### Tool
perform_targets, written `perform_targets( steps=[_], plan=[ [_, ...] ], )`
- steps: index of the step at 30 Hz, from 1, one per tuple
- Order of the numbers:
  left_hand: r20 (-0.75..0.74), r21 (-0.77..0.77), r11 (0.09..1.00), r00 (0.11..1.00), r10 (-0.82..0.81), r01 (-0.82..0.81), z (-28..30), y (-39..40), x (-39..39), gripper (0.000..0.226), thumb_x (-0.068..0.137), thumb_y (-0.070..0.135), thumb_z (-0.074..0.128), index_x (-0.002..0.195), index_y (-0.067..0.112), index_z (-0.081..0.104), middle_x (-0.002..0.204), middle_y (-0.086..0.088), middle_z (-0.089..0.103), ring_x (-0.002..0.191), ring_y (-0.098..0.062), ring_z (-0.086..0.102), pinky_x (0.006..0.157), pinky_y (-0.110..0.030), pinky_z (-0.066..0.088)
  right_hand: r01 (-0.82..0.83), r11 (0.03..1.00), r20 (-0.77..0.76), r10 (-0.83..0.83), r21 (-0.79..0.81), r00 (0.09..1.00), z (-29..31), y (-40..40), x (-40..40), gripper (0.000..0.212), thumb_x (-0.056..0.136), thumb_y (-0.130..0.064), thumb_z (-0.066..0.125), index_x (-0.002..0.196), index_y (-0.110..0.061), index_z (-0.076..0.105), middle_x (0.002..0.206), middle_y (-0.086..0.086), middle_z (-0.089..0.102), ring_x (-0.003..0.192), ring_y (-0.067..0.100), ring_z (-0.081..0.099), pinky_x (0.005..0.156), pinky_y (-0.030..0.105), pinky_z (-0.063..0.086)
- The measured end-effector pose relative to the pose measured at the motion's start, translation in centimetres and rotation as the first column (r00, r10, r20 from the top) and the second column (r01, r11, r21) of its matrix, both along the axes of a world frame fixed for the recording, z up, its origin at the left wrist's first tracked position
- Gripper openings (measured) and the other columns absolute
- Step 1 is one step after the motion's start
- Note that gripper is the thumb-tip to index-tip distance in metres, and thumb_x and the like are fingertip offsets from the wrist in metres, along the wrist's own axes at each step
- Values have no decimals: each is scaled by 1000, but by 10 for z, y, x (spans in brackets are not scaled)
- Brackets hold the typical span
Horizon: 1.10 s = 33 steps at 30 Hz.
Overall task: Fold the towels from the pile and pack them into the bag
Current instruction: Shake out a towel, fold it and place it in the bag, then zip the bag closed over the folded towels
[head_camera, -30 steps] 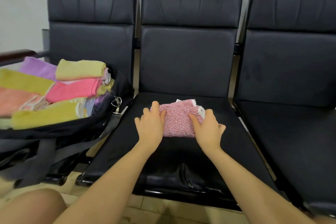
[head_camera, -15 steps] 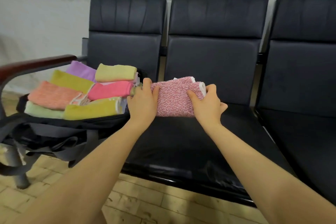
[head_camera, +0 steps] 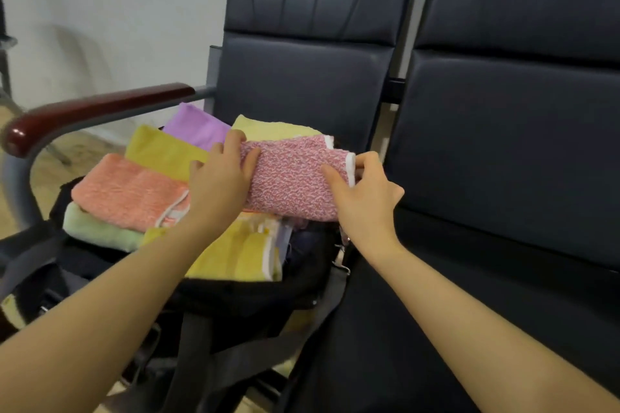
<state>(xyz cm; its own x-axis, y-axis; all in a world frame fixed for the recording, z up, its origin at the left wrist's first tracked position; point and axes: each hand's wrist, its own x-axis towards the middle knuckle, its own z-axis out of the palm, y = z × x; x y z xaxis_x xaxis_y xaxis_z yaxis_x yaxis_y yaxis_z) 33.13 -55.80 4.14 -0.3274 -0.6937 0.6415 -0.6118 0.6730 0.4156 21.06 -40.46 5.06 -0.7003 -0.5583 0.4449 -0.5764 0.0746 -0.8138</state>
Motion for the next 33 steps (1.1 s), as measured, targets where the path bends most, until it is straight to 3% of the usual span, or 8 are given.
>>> perform_targets(
  steps=[3,7,12,15,18,21,27,33],
  plan=[
    [68,25,1000,998,11,-13,2,-40,2,34,100,38,41,122,13,46,108,-14,60,99,-36,55,85,-43,35,-9,999,11,9,48,1000,4,-41,-2,28,91,-39,62,95,-13,50,80,-1,59,83,-31,31,98,36,28],
    [206,114,993,977,-44,20,2,-84,6,39,98,41,46,126,14,49,105,-16,61,94,-37,57,79,-39,40,0,988,31,-5,154,1000,0,-85,-3,34,89,-42,63,102,-12,52,84,-1,61,83,8,51,82,28,20],
    [408,-72,997,913,-1,33,-25,-109,4,45,93,47,39,95,13,69,67,-11,59,53,-31,56,50,-34,44,115,922,-120,-76,370,990,-17,-101,2,30,88,-48,60,91,-20,47,80,-7,47,87,17,45,78,30,17],
    [428,-216,976,895,122,-30,-32,-110,1,33,96,38,43,105,17,68,90,-9,59,75,-29,52,61,-36,41,199,830,-112,-165,520,980,-16,-101,7,37,86,-50,61,101,-16,58,105,1,52,103,26,43,83,32,19],
    [360,-164,957,918,-167,239,-25,-102,-2,36,89,20,47,122,18,60,118,-9,56,106,-29,45,87,-39,35,295,815,-292,-163,499,942,3,-112,12,46,88,-37,64,125,-12,52,137,12,45,121,34,40,94,41,27],
    [379,-23,893,831,-408,449,-24,-96,-2,39,96,24,42,128,11,60,134,-7,57,128,-24,47,104,-40,30,260,762,-525,120,592,842,10,-128,13,47,97,-36,40,140,-17,44,150,9,39,137,26,35,108,42,21],
    [510,177,821,663,-549,543,-37,-109,10,49,101,39,30,137,13,51,145,-6,45,137,-24,39,115,-44,22,205,530,-384,253,823,888,-20,-120,28,58,102,-42,14,148,-13,31,156,7,28,142,21,23,118,38,7],
    [562,253,817,609,-560,519,-38,-121,4,53,100,42,29,140,13,47,147,-7,43,135,-26,41,113,-47,26,261,467,-405,239,845,883,-10,-132,28,57,97,-43,27,146,-17,40,153,6,35,135,27,40,111,46,18]
  ],
)
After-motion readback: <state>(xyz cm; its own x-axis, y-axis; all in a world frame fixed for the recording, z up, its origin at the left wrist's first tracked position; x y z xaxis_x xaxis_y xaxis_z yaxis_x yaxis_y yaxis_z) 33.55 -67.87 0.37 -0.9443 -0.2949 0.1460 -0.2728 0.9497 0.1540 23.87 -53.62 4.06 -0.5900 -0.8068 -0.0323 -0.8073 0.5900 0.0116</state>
